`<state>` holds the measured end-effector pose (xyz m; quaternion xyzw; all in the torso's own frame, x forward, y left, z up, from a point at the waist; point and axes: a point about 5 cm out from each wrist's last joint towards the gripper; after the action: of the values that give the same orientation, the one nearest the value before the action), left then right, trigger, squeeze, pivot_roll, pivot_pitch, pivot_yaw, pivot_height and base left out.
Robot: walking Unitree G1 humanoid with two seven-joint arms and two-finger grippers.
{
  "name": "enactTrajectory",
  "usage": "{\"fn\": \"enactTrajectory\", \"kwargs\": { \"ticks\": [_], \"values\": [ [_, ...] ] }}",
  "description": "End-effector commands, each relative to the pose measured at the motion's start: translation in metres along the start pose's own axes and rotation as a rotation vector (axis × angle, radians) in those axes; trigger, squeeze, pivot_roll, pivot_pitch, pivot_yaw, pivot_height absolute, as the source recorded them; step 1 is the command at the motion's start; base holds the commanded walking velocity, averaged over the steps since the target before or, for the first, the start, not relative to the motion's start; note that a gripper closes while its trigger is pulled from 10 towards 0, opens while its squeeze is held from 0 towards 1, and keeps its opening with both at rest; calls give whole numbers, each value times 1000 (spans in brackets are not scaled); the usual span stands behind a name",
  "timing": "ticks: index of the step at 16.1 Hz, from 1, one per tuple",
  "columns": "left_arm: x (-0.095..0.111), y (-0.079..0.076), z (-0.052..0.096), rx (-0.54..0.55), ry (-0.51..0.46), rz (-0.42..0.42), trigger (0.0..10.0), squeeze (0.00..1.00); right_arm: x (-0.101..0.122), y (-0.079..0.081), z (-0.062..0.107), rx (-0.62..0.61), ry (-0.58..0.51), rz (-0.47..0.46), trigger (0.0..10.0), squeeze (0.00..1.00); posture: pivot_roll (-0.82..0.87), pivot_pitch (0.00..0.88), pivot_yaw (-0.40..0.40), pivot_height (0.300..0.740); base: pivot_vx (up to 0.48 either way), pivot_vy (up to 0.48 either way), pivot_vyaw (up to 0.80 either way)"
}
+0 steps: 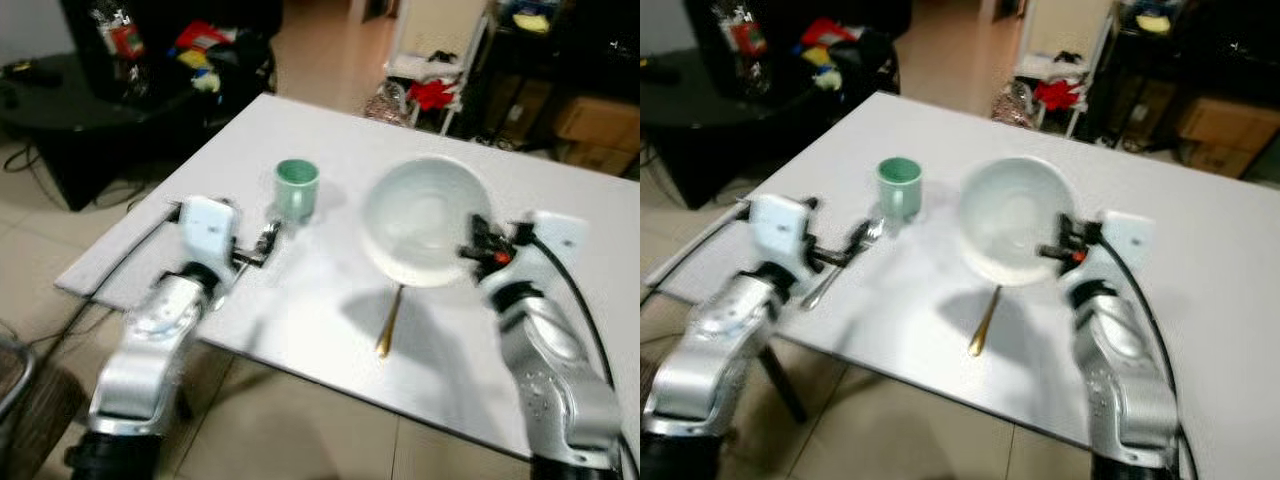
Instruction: Setting the table
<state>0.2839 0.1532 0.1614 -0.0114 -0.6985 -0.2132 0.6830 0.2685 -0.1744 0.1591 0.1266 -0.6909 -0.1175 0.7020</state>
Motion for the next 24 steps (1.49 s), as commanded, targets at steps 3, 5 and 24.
{"fn": "enactTrajectory", "kwargs": {
  "ticks": [3,5,24],
  "values": [
    [5,-10,-2,-37,-19,8,10000,0,8,-12,1,-48,-27,9,10000,0,-25,0,-72,740,305,0,0],
    [5,-10,-3,-40,-19,9,10000,0,7,-12,1,-57,-23,9,10000,0,-27,0,-68,740,306,0,0],
    [7,-41,7,-507,2,20,10000,0,-19,-41,-89,-163,361,-311,10000,0,-11,0,-61,740,129,0,0]
  ]
}}
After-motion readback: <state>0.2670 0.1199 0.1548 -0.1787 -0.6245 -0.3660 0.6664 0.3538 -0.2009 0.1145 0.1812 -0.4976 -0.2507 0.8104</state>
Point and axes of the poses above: a point about 5 cm out from each wrist's last joint towards the gripper, its own z axis pointing back from the gripper into the wrist, its own x axis along the axis of the wrist's last joint, y = z × x, and after that the axes turned 8 degrees about -z, right-handed
